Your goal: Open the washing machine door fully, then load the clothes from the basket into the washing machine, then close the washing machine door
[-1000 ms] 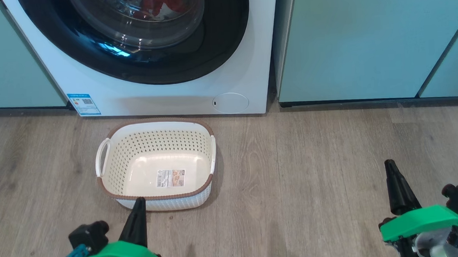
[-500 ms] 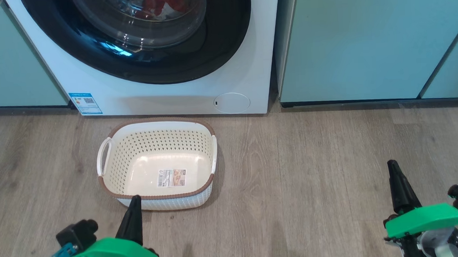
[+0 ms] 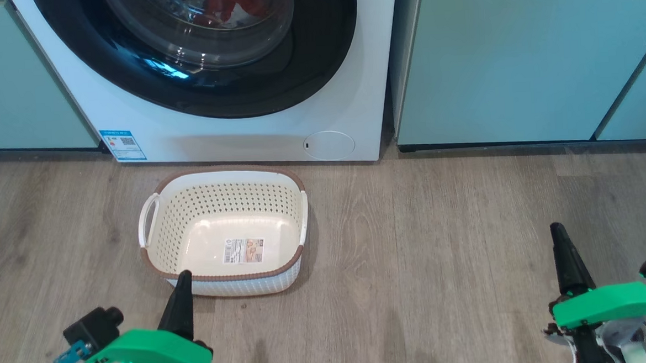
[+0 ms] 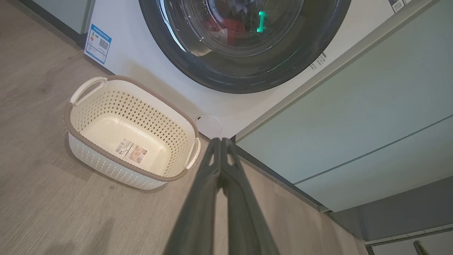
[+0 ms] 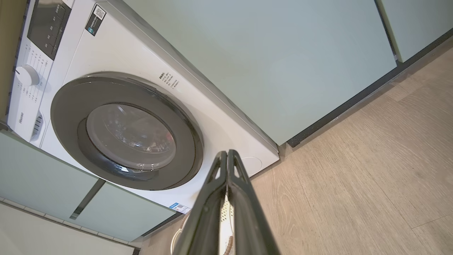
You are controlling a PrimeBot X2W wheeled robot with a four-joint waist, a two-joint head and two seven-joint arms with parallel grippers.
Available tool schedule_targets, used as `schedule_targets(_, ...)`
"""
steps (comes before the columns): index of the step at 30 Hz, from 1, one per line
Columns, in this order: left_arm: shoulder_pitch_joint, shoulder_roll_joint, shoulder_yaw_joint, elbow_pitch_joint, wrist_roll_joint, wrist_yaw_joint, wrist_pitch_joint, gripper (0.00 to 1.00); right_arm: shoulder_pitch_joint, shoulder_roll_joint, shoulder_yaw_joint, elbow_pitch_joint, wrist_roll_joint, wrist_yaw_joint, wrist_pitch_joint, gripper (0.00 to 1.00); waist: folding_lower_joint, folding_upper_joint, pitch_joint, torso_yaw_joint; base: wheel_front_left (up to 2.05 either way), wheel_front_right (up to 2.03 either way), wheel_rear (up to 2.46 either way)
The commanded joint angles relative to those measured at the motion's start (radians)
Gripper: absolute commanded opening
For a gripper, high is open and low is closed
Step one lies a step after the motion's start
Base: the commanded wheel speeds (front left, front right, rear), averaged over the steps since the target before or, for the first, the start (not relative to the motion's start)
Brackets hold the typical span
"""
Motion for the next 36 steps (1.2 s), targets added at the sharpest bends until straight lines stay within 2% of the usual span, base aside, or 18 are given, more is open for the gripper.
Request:
schedule_targets(1, -0.048, 0.011, 0.027, -0.028, -0.027, -0.008, 0.005, 0.00, -0.053, 0.002, 0.003, -0.036, 0.025, 0.000, 0.006, 0.00, 0.0000, 0.0000, 0.000, 0.001, 0.00, 0.00, 0.00)
schedule_targets(36, -0.084, 0.015, 0.104, -0.020, -0.403, -0.048, 0.105, 0.00, -0.078, 0.003, -0.014, -0.039, 0.355, 0.000, 0.109, 0.00, 0.0000, 0.0000, 0.000, 0.014, 0.00, 0.00, 0.00)
